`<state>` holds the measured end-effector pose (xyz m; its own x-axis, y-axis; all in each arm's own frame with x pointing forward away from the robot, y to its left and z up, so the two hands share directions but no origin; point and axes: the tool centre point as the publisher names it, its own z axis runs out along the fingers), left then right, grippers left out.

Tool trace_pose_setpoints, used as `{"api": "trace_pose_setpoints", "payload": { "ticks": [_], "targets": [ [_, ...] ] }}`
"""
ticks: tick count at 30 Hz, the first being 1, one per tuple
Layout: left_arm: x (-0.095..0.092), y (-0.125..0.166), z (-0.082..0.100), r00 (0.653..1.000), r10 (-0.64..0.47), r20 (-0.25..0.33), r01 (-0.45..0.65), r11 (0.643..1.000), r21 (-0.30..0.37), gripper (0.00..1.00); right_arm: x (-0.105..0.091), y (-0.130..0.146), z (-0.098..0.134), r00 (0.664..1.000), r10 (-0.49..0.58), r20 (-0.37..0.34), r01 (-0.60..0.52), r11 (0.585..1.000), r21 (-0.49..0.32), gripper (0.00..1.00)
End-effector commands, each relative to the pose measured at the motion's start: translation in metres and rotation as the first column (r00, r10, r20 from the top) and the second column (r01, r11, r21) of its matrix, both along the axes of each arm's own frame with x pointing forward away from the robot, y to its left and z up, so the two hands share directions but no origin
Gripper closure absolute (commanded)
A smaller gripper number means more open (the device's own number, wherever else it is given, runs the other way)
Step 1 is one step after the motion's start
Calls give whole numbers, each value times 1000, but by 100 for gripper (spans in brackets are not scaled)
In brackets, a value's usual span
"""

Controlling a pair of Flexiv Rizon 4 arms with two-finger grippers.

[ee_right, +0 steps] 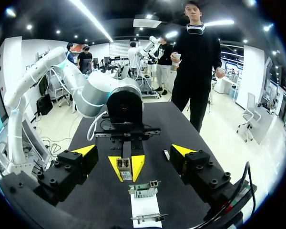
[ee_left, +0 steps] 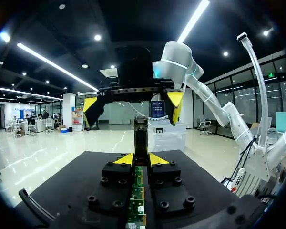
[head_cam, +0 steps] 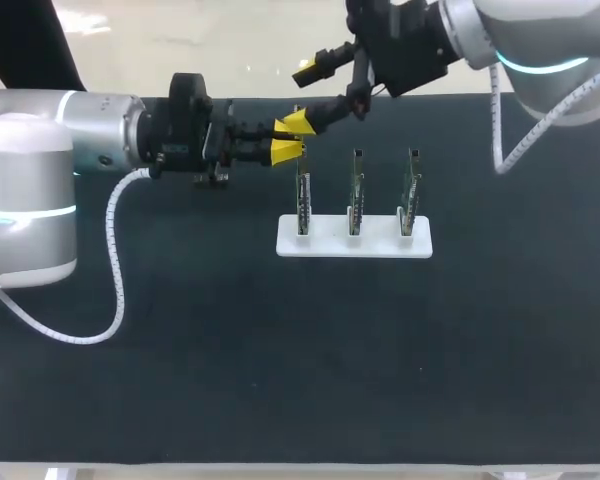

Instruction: Pick up the optical module with the left hand, and insert it into the network port with the right hand.

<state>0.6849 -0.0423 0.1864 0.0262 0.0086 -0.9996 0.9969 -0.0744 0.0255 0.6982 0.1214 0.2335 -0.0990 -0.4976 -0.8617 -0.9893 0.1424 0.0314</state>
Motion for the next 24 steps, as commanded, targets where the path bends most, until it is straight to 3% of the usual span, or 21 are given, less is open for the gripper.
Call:
{"api": "trace_pose_setpoints", "payload": {
  "ticks": [1,24],
  "targets": [
    [-2,0,0,1000,6,3,-6,1000,-1,100,-3,3,-1,1000,-1,-1,1,1000,6,0],
    [-2,0,0,1000,6,3,-6,1000,-1,100,-12,-5,-7,1000,6,5,-6,1000,15,0]
  ]
}}
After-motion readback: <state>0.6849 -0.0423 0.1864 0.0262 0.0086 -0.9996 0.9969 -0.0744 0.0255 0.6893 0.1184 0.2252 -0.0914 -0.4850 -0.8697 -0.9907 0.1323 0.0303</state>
